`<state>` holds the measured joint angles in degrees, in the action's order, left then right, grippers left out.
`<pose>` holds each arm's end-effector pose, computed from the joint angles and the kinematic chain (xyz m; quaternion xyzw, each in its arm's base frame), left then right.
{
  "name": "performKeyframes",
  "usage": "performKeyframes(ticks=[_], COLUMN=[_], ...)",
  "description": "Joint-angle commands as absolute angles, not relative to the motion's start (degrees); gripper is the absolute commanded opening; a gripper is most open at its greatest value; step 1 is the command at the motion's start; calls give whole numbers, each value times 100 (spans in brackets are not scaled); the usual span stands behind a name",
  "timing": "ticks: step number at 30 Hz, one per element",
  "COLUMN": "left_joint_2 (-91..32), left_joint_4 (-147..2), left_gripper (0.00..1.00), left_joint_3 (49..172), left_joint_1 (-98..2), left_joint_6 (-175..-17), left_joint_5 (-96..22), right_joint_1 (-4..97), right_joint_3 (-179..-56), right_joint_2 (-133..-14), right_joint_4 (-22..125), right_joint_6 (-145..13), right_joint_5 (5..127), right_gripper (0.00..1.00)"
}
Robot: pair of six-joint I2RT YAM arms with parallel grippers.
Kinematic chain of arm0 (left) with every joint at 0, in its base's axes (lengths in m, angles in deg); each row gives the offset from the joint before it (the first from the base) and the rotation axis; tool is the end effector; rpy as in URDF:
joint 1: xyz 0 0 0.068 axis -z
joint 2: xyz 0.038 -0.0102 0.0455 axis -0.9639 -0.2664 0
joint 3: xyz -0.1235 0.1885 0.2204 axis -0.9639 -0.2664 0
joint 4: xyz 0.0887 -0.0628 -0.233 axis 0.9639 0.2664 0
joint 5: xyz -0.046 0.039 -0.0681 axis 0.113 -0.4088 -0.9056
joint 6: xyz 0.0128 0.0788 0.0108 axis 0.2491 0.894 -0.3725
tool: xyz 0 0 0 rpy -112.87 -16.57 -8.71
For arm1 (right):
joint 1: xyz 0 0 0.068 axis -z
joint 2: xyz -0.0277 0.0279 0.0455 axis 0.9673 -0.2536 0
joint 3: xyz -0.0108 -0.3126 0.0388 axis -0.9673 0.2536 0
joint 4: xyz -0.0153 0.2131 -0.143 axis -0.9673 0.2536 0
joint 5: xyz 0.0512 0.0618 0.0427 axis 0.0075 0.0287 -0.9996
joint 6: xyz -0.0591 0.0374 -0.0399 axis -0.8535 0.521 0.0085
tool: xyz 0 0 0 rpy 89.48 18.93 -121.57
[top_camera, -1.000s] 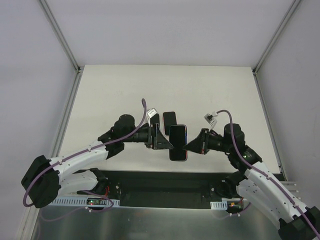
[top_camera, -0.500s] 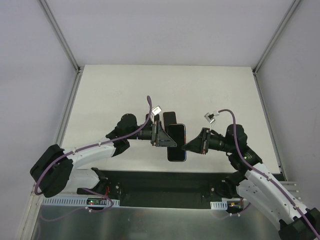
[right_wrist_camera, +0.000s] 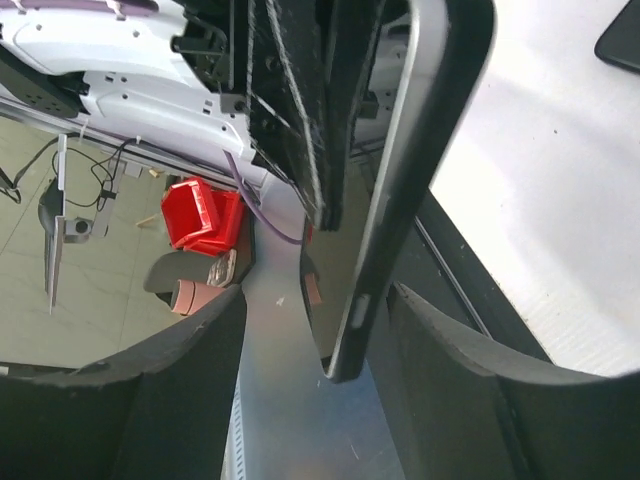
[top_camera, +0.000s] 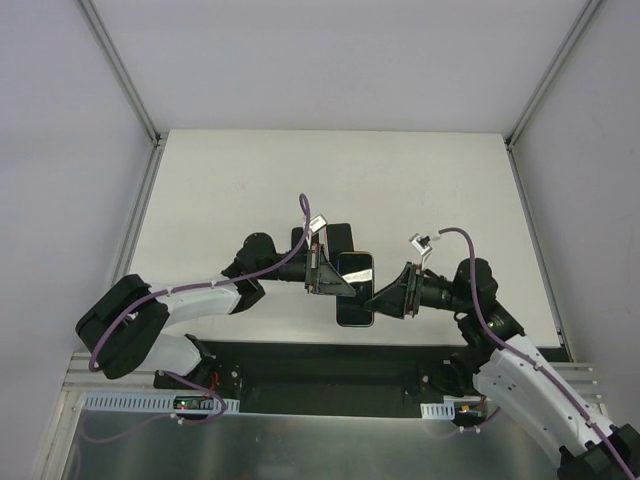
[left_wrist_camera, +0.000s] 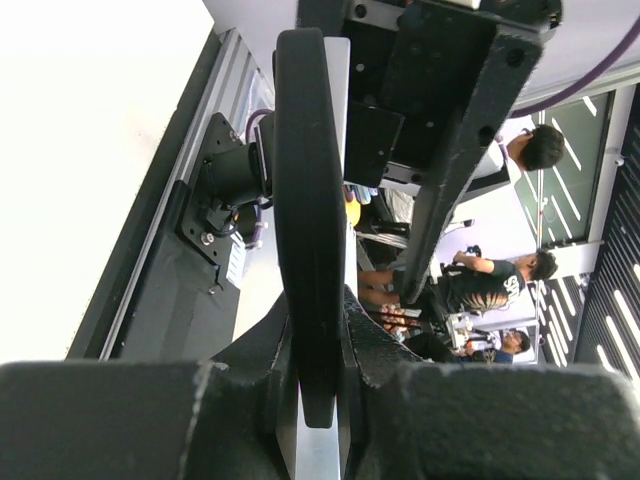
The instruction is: Put the phone into the phone case
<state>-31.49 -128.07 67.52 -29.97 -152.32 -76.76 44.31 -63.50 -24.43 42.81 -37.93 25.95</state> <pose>0.1602 -0.2308 0.2938 0.1866 0.6418 -0.7245 0.1683 0.0820 0.1090 0.2872 -0.2569 0.6679 0.5879 0.3773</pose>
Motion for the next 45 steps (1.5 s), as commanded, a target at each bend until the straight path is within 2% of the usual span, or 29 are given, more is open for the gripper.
performKeyframes(ticks=[1, 12, 17, 20, 21, 24, 27, 30, 32, 33, 35, 36, 38, 39, 40, 42, 45], left_joint_2=[-3079, -3237, -3176, -2966, -2904, -2728, -2675, -2648, -2622, -2596, -2473, -2411, -2219, -2174, -2147, -2130, -2130], left_joint_4=[-13570, -13377, -12772, -11981, -11692, -10663, -10204, -10125, -10125, -10133, -10133, -10125, -9740, -9538, -9214, -9088, -9096], left_gripper=[0, 0, 0, 0, 0, 0, 0, 0, 0, 0, 0, 0, 0, 0, 0, 0, 0], left_joint_3=[7012, 7170, 7293, 7363, 7398, 7644, 7794, 7759, 7733, 7733, 7706, 7672, 7689, 7732, 7811, 7856, 7908], left_joint_1=[-3008, -3034, -3025, -3034, -3034, -3016, -2990, -2972, -2937, -2929, -2920, -2920, -2920, -2928, -2920, -2920, -2911], left_joint_6=[-15294, -15127, -14767, -14249, -13926, -13292, -12930, -12876, -12885, -12877, -12807, -12754, -12465, -12324, -12218, -12077, -12077], left_joint_5=[-7885, -7788, -7613, -7367, -7210, -7024, -6962, -6979, -7111, -7198, -7453, -7506, -7542, -7577, -7629, -8015, -8507], right_joint_1=[4393, 4332, 4305, 4305, 4297, 4305, 4297, 4297, 4297, 4297, 4305, 4297, 4305, 4305, 4305, 4305, 4306], right_joint_3=[-6058, -5942, -6012, -6092, -6101, -6162, -6241, -6311, -6373, -6434, -6740, -6864, -7162, -7242, -7321, -7532, -7734], right_joint_2=[-2246, -2131, -2210, -2272, -2289, -2324, -2368, -2334, -2281, -2150, -1930, -1738, -1639, -1639, -1674, -1788, -2060], right_joint_4=[3928, 3911, 3963, 4227, 4262, 4280, 4280, 4332, 4402, 4681, 5322, 6057, 6493, 6660, 6697, 6836, 6943], right_joint_6=[-3754, -3561, -3438, -3350, -3306, -3051, -2814, -2629, -2733, -2926, -3400, -3942, -4253, -4394, -4448, -4536, -4755], right_joint_5=[2362, 2389, 2397, 2459, 2485, 2564, 2661, 2810, 2933, 3003, 3511, 3757, 4137, 4164, 4155, 4181, 4138], right_gripper=[61, 56, 50, 30, 21, 6, 1, 2, 6, 16, 27, 39, 52, 67, 72, 78, 80])
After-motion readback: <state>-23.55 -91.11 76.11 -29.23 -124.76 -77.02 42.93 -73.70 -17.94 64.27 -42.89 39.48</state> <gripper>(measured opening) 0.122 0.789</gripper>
